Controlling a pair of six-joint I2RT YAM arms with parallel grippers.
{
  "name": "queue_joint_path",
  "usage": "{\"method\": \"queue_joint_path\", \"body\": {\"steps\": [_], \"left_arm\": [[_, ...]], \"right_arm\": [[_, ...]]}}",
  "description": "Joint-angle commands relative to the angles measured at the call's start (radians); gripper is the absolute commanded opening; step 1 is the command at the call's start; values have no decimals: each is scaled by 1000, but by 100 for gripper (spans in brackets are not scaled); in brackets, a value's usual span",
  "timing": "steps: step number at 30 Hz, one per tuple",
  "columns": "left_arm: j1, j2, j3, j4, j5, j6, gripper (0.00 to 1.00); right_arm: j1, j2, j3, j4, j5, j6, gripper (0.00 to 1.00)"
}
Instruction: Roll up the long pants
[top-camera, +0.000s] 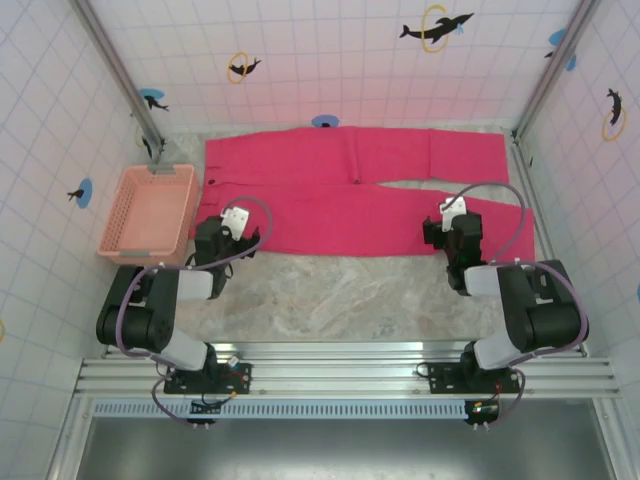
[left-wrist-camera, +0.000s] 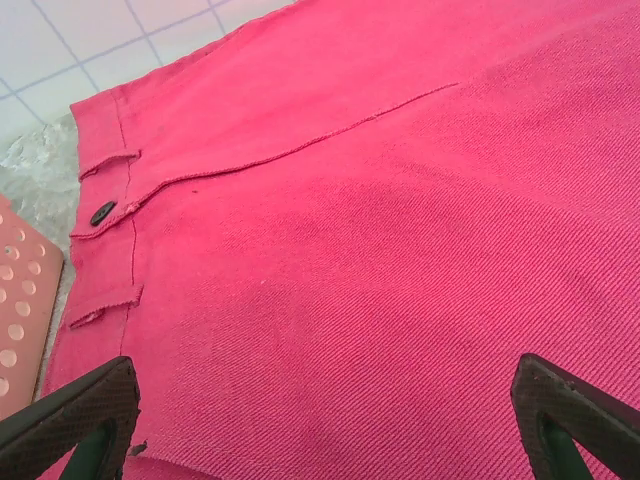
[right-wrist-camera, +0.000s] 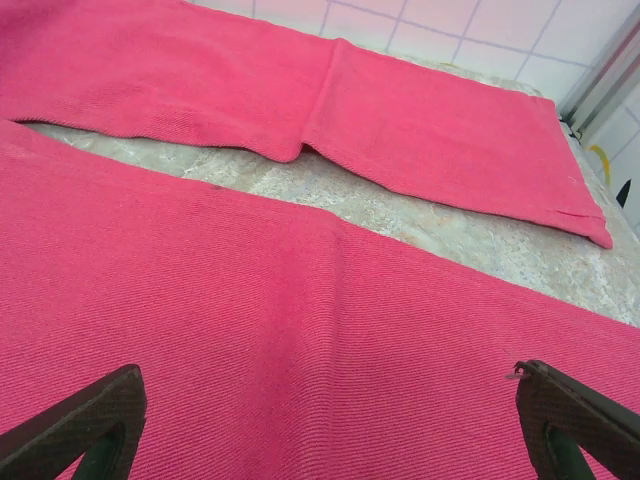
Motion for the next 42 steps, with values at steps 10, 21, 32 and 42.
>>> {"method": "queue_joint_path", "body": {"steps": [10,21,32,42], "left_arm": [[0,-7,18,27,-2,17,97],[-1,-69,239,-416,-76,-10,97],[-149,182,1168,-1558,-613,173,98],[-213,59,883,-1552,-657,357,97]], "right_arm": [[-4,8,10,25,-15,8,98],[11,-51,114,-224,44,0,98],[261,127,918,-1376,227,-302,98],[537,136,739,-1483,235,-323,89]]}}
